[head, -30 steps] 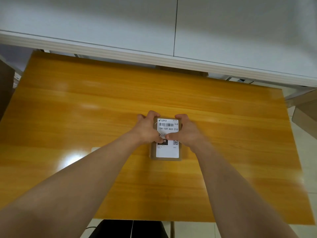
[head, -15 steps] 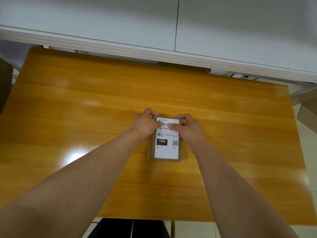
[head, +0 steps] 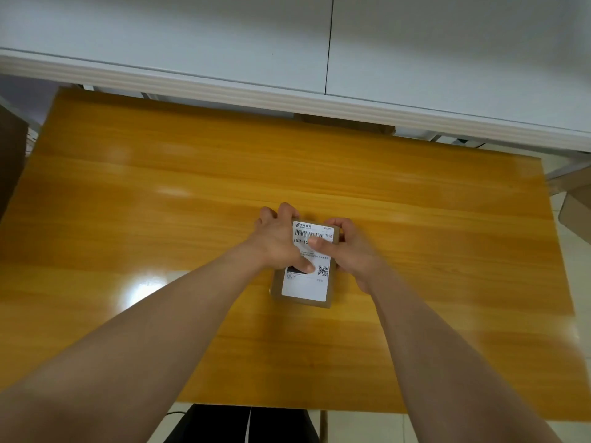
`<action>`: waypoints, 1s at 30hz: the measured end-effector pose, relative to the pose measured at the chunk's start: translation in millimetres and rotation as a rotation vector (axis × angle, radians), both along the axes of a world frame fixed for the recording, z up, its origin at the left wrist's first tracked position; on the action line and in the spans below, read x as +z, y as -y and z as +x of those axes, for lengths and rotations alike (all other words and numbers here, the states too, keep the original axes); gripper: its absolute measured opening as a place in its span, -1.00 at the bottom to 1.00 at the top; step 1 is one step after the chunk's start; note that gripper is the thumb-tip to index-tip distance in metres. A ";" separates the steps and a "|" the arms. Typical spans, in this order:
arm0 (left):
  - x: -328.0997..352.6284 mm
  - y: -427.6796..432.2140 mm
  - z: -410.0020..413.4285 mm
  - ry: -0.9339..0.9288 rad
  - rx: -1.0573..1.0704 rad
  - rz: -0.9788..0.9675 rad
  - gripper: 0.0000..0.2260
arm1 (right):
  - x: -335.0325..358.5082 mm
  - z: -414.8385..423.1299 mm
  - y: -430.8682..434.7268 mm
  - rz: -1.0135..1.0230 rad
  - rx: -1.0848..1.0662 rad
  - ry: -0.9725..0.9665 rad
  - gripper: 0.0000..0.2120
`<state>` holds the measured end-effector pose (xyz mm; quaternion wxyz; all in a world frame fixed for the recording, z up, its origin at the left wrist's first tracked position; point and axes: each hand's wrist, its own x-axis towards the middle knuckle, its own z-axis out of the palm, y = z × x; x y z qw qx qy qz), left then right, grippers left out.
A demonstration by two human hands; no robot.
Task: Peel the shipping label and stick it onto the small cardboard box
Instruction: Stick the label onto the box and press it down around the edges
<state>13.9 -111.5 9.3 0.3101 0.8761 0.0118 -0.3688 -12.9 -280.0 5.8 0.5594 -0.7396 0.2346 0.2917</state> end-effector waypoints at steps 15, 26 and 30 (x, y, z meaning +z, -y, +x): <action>-16.4 3.7 9.7 0.074 0.360 -0.161 -0.73 | -10.3 -2.7 10.1 0.025 0.176 0.022 -0.13; 10.6 -15.4 -6.1 -0.096 -0.204 -0.037 0.07 | -6.1 -7.7 7.3 -0.106 0.294 0.068 0.02; 6.6 -11.0 -7.4 -0.007 -0.205 -0.006 -0.02 | 7.1 -8.6 7.6 -0.146 0.475 0.048 0.12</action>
